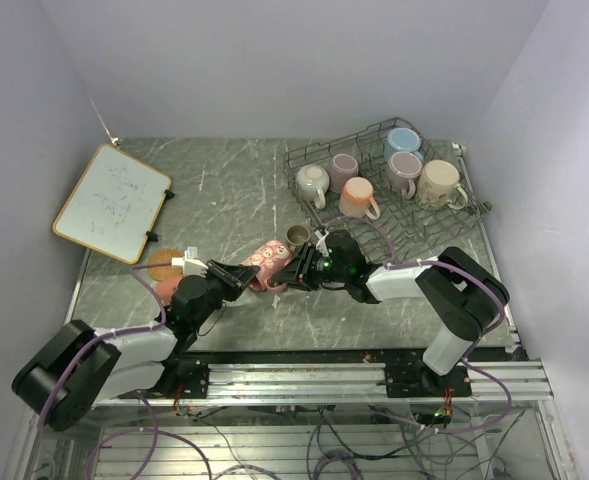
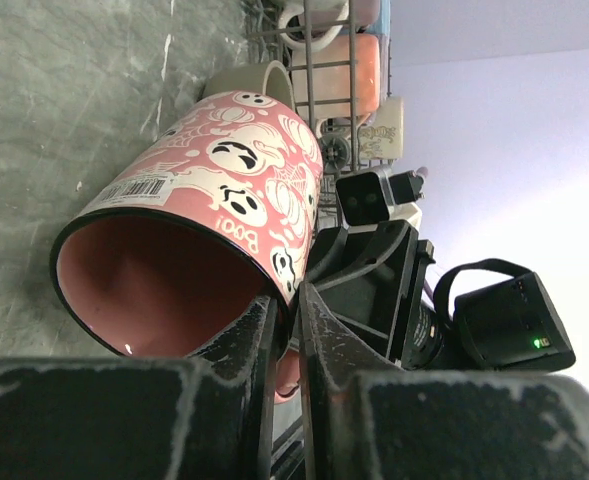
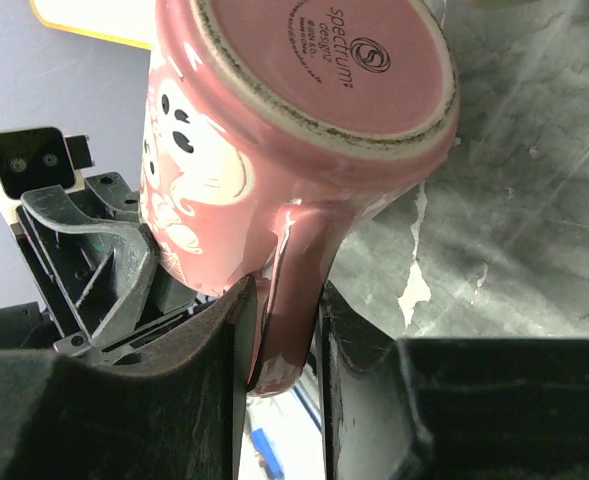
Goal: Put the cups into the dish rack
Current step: Pick up the cup at the center of the board.
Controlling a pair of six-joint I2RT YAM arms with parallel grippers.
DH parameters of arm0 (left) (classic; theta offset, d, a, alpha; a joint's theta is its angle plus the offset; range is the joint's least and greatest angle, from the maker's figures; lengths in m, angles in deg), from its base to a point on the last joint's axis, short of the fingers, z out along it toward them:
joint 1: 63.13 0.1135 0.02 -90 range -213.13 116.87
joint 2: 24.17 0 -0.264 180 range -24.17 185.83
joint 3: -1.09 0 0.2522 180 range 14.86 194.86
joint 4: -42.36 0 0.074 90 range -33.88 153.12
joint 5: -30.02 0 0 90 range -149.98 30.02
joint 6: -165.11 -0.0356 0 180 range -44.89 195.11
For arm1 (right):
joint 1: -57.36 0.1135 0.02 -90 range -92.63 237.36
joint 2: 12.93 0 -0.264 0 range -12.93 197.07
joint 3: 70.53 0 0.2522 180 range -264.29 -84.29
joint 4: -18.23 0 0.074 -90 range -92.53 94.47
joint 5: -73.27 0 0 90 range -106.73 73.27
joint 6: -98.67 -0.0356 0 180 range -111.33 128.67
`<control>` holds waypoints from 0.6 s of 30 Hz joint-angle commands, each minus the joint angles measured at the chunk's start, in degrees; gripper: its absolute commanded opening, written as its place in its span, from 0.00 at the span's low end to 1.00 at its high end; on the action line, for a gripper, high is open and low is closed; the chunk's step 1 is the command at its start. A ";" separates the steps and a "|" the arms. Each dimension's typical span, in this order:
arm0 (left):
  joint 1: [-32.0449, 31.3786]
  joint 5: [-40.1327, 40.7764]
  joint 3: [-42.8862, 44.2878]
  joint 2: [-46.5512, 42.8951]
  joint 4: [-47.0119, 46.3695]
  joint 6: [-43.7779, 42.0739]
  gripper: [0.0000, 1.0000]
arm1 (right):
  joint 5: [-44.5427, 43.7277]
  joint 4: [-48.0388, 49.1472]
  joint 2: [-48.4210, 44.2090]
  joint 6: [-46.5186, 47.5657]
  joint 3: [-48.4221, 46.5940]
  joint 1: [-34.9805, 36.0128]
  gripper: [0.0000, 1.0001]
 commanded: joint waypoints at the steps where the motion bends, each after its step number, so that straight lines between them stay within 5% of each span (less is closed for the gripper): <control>1: -0.51 -3.48 1.50 -5.28 8.03 -4.81 0.21 | 2.23 5.23 -3.45 -2.05 -1.44 -0.60 0.10; 7: -0.51 -3.04 2.34 -12.02 17.15 -7.11 0.22 | 2.97 6.17 -2.37 -2.94 -1.88 -0.45 0.22; 13: -0.51 -4.23 1.93 -11.46 17.00 -7.98 0.22 | 3.09 5.27 -1.11 -1.16 -3.42 0.53 0.02; 18: -0.51 -5.23 1.91 -11.64 17.50 -8.42 0.23 | 4.52 6.24 0.68 -1.36 -4.24 1.89 0.00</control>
